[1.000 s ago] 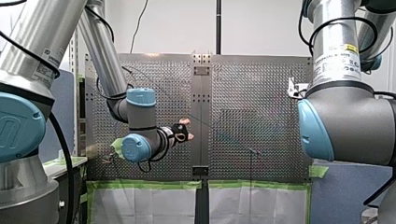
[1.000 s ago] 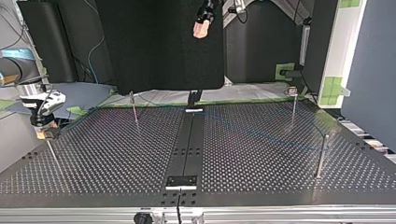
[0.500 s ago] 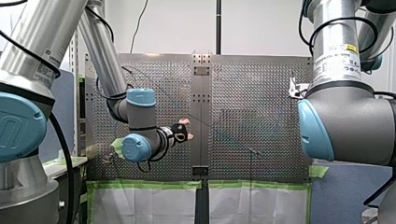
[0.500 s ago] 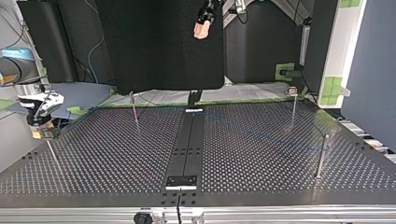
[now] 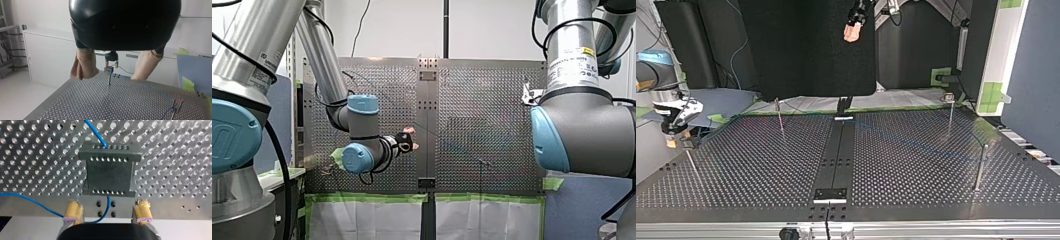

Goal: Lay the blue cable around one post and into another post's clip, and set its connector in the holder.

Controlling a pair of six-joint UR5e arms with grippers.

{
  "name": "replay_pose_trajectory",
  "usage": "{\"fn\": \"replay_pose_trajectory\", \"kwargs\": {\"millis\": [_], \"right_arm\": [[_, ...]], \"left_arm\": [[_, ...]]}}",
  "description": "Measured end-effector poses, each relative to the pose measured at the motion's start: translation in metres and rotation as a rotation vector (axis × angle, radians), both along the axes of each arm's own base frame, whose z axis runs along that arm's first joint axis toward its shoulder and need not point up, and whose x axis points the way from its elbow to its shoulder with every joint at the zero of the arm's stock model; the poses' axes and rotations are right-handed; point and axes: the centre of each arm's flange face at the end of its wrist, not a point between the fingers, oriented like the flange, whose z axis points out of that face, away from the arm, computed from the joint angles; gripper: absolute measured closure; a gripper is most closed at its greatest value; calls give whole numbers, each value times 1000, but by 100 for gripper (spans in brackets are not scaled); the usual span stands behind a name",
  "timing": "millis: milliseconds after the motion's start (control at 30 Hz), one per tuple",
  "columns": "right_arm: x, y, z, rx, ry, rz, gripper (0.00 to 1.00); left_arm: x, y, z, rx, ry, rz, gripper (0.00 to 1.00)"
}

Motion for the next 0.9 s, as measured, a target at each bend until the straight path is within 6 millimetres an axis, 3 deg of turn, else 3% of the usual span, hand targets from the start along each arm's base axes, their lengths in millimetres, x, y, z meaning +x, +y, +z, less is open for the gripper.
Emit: {"fn": "replay_pose_trajectory", "kwargs": {"millis": [267, 667, 900], "right_arm": [[-4, 4, 5, -2, 5, -44, 5], [-9, 25, 28, -46, -17, -95, 5], [11, 48, 42, -87, -18, -74, 5]], "left_arm": [[-1, 1, 0, 1, 1, 0, 0], [0, 2, -1, 3, 4, 2, 0], [1, 2, -1, -4, 3, 2, 0]]}}
